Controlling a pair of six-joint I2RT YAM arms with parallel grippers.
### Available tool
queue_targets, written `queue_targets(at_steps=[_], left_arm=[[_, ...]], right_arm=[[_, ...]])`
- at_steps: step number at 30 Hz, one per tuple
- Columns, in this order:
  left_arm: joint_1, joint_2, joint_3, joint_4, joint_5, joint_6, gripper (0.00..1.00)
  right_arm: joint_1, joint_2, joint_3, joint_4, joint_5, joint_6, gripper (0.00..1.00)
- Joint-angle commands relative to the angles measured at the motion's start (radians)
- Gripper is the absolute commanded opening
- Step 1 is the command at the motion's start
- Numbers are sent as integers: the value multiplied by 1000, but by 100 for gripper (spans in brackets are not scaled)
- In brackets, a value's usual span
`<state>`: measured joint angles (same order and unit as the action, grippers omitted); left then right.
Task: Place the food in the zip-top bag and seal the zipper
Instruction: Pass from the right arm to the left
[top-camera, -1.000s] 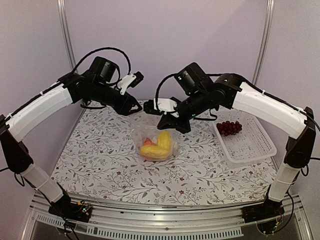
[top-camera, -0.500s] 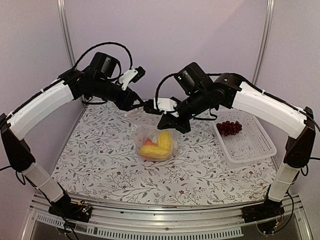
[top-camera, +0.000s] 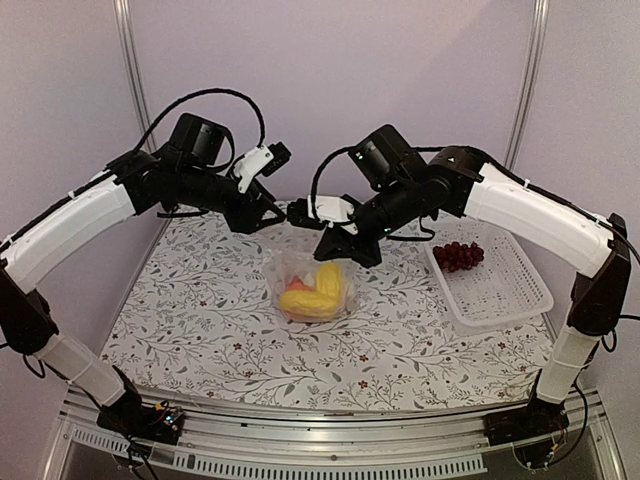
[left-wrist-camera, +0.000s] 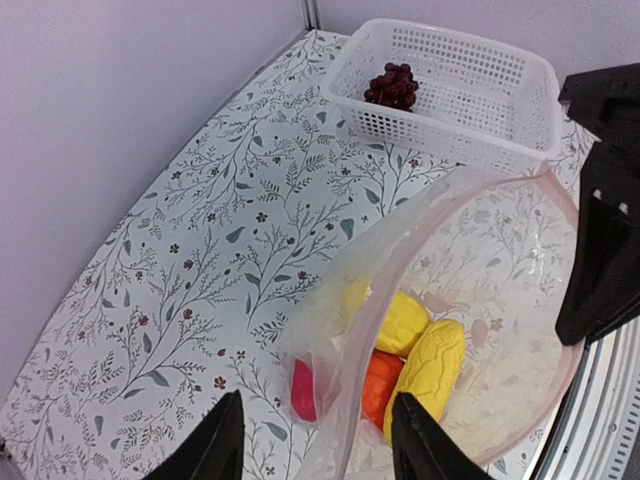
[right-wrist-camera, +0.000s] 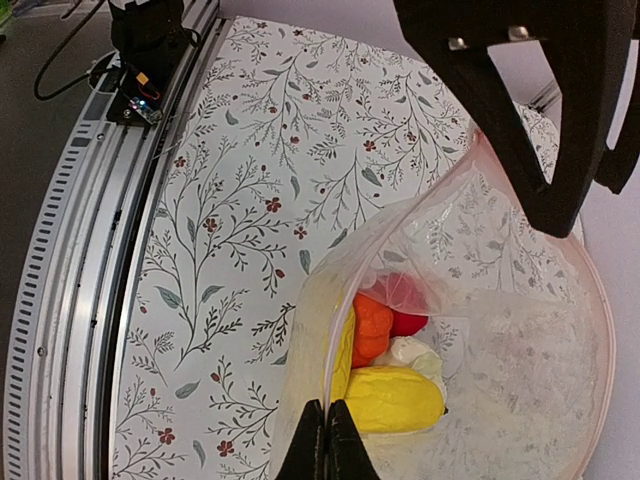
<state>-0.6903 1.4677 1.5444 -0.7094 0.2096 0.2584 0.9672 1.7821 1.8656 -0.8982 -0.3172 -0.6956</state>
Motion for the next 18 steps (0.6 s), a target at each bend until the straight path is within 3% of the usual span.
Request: queue_targets(at_steps=[1,12,14,15,16,18], left_arm=[[-8,50,-10,14,5,38,48],[-9,97,64,-21,24,47,0],[-8,93,82,-21,47,30,0],[-8,94,90,-21,52,19,0],[-8,96,99,-21,54,2,0],[-8,101,110,-21,71,-16,0]], right_arm=[[-14,-5,30,-16,-32,11,0],[-70,-7,27,-16,-77,16,3],[-97,-7,34,-21,-116,17,5],[-111,-8,49,-35,-151,20,11],[-132,-14,72,-59,-219,23,23],[-216,-35,105,-82,-462,16,47]])
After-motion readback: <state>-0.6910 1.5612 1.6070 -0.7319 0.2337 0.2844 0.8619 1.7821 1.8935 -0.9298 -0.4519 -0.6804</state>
